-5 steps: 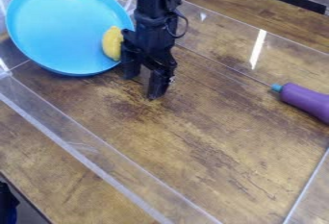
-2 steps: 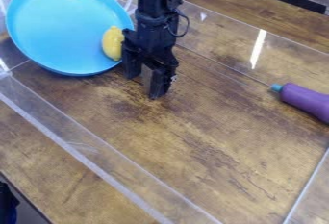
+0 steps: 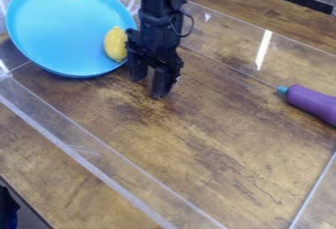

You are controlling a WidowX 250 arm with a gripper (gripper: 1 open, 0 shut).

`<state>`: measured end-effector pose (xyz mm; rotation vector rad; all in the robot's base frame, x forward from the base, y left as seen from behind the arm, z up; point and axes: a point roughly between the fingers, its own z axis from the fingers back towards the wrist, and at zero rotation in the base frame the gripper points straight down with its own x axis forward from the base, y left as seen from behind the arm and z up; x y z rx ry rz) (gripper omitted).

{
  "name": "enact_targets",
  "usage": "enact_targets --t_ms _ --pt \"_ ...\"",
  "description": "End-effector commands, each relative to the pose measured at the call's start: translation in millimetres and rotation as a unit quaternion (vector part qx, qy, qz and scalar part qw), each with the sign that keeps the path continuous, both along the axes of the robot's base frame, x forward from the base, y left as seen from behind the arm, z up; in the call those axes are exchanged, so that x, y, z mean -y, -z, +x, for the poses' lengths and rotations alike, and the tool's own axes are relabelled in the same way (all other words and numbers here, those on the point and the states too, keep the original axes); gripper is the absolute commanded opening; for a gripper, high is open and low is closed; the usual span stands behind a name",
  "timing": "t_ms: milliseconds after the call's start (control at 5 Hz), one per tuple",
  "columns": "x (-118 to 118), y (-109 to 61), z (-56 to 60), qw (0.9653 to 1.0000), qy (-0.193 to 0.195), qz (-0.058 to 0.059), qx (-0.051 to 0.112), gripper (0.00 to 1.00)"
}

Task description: Remove the lemon from the blue tray and put it on the table

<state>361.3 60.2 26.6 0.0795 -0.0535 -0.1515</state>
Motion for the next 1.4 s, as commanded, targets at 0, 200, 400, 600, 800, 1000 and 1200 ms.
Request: enact_targets --t_ms 0,200,400,600,800,1000,1200 --pt "-4.7 -40.0 14.4 0.9982 -0.003 0.008 0.06 0.0" --pt "-6.0 -40.7 14.5 0.9982 -0.002 0.006 0.06 0.0" --pt "-7.6 -39.8 15.5 0.9982 -0.003 0.002 0.059 1.0" --pt "-9.8 -39.2 16.3 0.9983 -0.004 0.0 0.059 0.0" --pt "-11.4 -39.0 16.4 0.9982 -0.004 -0.004 0.059 0.0" --pt "-11.6 -36.7 17.2 0.9982 -0.004 -0.012 0.059 1.0" --pt "-12.6 -34.5 18.0 0.9981 -0.006 -0.019 0.058 1.0"
